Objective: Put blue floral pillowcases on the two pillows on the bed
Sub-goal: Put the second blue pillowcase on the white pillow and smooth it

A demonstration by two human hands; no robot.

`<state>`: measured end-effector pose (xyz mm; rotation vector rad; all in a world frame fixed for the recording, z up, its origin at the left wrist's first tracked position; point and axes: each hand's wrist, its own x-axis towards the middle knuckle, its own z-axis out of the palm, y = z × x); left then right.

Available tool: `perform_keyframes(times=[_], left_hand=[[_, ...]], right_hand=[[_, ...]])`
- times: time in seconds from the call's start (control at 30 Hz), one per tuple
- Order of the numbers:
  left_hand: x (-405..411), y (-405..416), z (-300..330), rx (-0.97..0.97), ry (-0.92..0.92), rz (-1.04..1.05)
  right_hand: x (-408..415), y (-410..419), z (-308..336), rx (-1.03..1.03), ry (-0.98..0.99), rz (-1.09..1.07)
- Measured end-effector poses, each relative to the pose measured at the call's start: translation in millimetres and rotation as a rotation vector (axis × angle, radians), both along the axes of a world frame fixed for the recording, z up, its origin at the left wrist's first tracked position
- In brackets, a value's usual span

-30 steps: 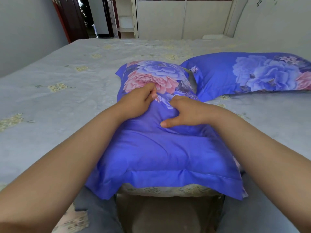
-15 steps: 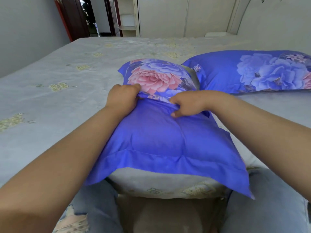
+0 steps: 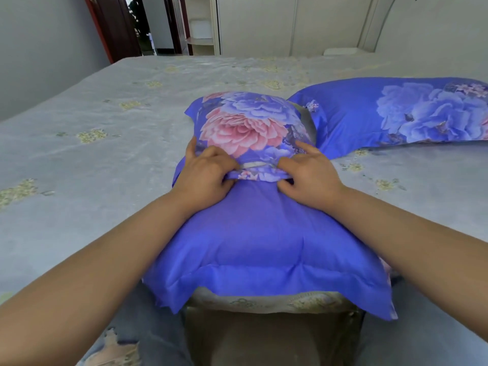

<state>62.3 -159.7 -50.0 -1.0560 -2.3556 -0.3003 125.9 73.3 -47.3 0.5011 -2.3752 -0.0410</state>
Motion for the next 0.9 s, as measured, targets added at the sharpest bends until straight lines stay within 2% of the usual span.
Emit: perform_keyframes(times=[0.07, 0.13, 0.2, 0.27, 0.33, 0.4, 0.53, 0.7, 0.83, 0.9], left_hand=[[1, -5, -4, -0.108, 0.142, 0.031], [1, -12, -3, -0.214, 0.225, 0.145], [-3, -16, 3, -0.300, 0.196, 0.289], [-9, -13, 11, -0.361, 0.107, 0.366], [-17, -2, 19, -0.400, 0.045, 0.356], [-27, 11, 27, -0.412, 0.012, 0.305], [-44, 20, 47, -0.357, -0.041, 0.272], [-53, 31, 57, -0.165, -0.007, 0.317], [-61, 42, 54, 0.037, -0.182, 0.233], [-64, 42, 54, 0.011, -0.227, 0.177]], right_hand=[[5, 4, 1, 0.084, -0.010, 0.034], [4, 17, 5, 0.211, -0.088, -0.082], [0, 31, 11, 0.290, -0.225, -0.250], [-7, 32, 17, 0.278, -0.345, -0.378], [-16, 23, 20, 0.251, -0.390, -0.491], [-26, 11, 23, 0.212, -0.359, -0.515], [-42, 5, 28, 0.193, -0.290, -0.509], [-48, 10, 25, 0.169, -0.020, -0.361], [-48, 10, 32, 0.080, -0.018, -0.389], [-49, 14, 35, 0.061, 0.000, -0.397]])
